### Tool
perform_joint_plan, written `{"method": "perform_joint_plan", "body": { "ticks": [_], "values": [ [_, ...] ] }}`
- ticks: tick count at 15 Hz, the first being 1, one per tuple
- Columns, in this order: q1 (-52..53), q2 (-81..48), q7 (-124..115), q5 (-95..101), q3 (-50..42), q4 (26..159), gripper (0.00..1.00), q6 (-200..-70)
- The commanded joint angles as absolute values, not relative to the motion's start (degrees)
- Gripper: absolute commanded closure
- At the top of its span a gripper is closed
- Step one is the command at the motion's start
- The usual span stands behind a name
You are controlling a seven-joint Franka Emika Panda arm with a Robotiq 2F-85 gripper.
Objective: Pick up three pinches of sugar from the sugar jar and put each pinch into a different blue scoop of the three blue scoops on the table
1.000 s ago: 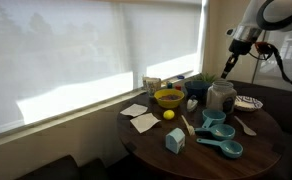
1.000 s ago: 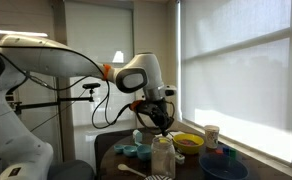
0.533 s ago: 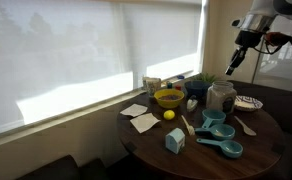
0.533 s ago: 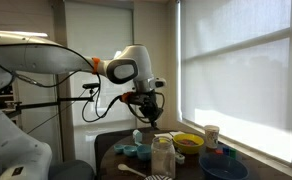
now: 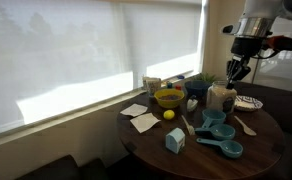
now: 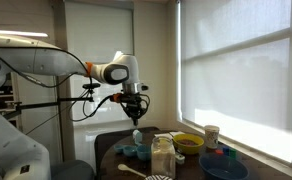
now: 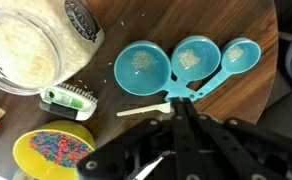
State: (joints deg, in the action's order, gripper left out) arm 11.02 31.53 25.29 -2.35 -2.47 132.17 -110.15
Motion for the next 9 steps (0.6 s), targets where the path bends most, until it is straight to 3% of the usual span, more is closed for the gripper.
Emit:
{"method": "perform_joint_plan", "body": {
  "ticks": [1, 9],
  "values": [
    [11.31, 31.25, 25.67, -2.69, -1.46, 132.44, 0.96, -110.02],
    [13.26, 30.77, 27.64, -4.39, -1.05, 134.79, 0.99, -111.31]
  ]
}}
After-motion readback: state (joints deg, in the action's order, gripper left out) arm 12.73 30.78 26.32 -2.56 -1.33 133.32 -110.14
